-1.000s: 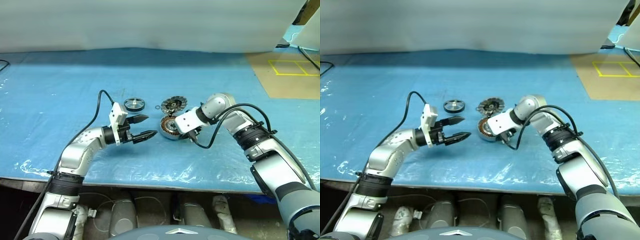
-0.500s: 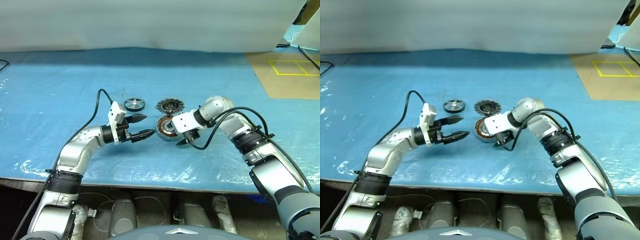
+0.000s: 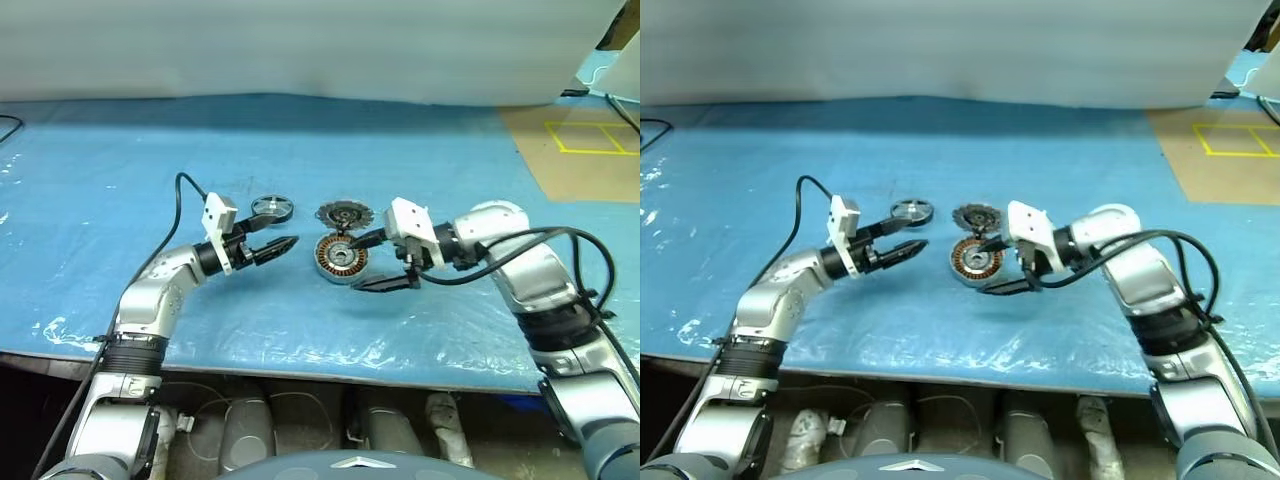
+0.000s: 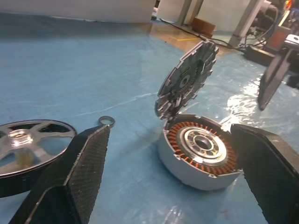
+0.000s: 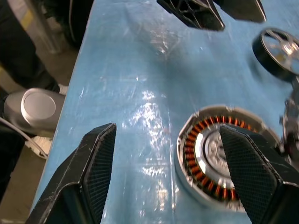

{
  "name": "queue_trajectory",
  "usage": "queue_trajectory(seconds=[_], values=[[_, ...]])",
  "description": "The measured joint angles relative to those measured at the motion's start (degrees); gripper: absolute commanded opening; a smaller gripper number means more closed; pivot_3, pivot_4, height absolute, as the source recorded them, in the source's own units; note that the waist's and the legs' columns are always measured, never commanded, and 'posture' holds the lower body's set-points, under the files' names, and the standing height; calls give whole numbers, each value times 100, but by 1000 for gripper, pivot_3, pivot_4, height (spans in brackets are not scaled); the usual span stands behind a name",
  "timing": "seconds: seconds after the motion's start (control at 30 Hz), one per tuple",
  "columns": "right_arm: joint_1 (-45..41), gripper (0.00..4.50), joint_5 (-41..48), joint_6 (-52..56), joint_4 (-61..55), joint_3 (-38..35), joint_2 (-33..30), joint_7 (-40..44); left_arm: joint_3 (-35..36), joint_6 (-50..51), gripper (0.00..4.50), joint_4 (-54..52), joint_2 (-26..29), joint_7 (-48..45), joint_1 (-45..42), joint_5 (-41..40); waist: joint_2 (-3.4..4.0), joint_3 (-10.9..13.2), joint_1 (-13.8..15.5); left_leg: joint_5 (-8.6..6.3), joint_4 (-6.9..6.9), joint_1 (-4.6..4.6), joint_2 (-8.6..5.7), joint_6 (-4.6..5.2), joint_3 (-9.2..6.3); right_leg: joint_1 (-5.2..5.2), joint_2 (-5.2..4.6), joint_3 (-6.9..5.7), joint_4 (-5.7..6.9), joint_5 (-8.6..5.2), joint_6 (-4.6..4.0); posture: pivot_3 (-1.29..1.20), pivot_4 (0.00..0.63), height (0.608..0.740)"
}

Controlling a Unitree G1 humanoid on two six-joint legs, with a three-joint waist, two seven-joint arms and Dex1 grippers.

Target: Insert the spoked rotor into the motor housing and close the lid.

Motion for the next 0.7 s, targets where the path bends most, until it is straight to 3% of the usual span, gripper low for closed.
queue_trajectory(seconds=[0.27, 0.5, 0.63, 0.7], values=[[976, 3666, 532, 1137, -712, -852, 146, -1468, -132, -979, 4379, 1649, -534, 385, -858, 752, 0, 0, 80, 0, -3, 0, -10, -1, -2, 1, -4, 2, -7, 1, 15, 0, 150, 740], [1180, 3666, 816, 1362, -909, -897, 113, -2027, -291, -1693, 4379, 3228, -1048, 614, -1968, 1286, -1, 0, 98, 2, -7, -2, -26, -2, -9, 2, -11, 2, -11, 4, 23, 0, 150, 740], [1229, 3666, 871, 1362, -893, -969, -5, -2239, -326, -2020, 4379, 4214, -1208, 1032, -2468, 1654, -1, 0, 101, 4, -11, -6, -39, -5, -16, 3, -16, 3, -13, -19, 69, 0, 150, 740], [1295, 3666, 938, 1365, -896, -995, -8, -2319, -319, -2099, 4379, 4582, -1355, 1152, -2631, 1728, -2, 1, 116, 4, -15, -11, -48, -5, -20, 3, -24, 3, -12, -3, 41, 0, 150, 740]])
